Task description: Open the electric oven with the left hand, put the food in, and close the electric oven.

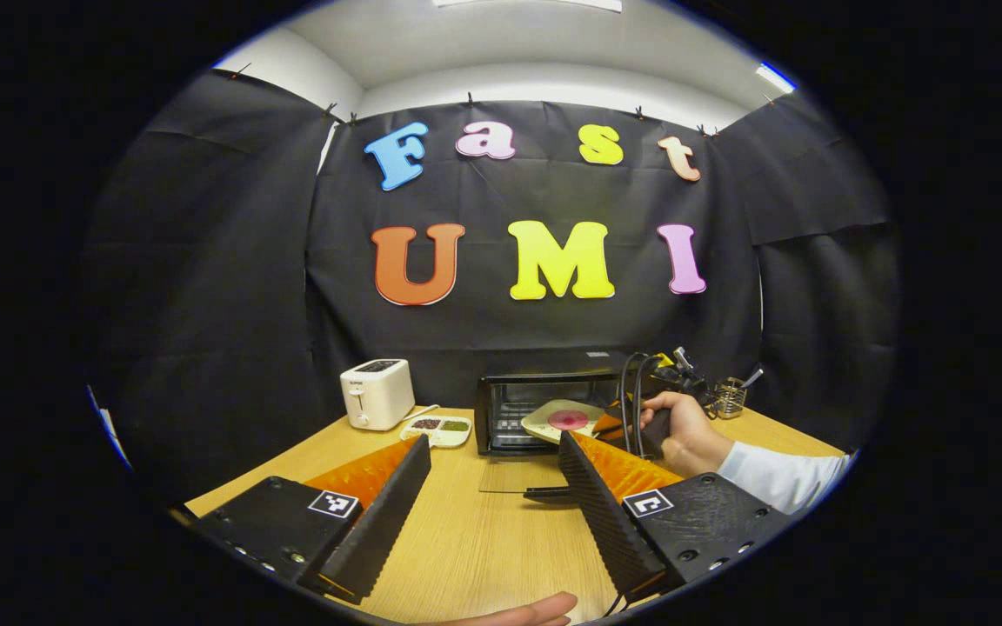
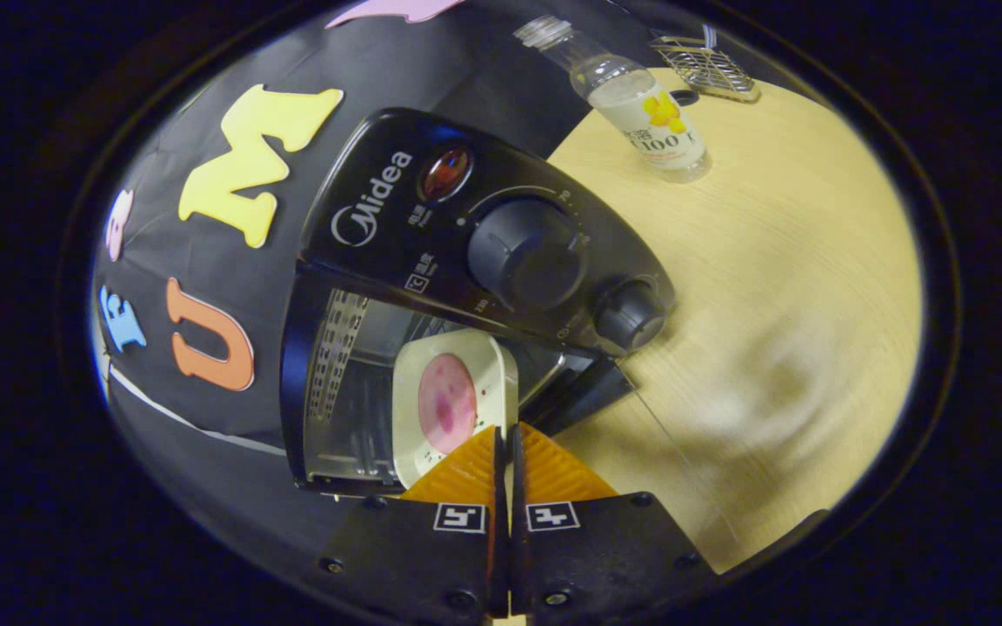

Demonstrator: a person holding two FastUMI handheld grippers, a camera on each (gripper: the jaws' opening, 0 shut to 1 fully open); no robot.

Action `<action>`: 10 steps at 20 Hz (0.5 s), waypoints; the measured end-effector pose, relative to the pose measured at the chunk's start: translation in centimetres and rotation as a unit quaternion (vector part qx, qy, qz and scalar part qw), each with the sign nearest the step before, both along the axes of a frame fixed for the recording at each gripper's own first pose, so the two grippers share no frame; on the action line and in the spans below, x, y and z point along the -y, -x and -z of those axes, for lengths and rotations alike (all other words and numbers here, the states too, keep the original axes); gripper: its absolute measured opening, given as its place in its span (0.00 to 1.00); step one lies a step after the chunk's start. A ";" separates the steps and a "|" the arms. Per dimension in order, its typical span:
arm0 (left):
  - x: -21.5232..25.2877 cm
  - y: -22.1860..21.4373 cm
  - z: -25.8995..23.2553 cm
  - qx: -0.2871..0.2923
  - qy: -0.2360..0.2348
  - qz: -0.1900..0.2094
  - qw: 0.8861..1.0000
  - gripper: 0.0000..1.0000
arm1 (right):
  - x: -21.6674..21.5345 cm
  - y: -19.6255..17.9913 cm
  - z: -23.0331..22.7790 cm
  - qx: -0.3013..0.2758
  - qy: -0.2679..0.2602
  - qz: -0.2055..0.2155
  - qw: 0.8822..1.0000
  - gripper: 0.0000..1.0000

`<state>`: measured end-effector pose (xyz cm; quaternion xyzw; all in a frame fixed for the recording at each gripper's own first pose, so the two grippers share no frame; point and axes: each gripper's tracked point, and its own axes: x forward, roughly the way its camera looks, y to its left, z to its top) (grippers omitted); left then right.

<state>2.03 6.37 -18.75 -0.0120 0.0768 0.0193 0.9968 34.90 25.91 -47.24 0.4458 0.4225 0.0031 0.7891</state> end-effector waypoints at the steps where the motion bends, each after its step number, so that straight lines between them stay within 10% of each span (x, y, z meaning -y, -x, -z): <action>1: -0.3 -0.4 0.4 -0.002 -0.004 -0.004 1.000 0.95 | -0.2 -0.8 0.0 0.015 0.004 0.007 1.000 0.04; 10: -0.3 -3.0 3.9 -0.021 0.047 0.006 0.999 0.95 | -3.1 -5.0 0.7 0.080 0.042 0.021 0.996 0.06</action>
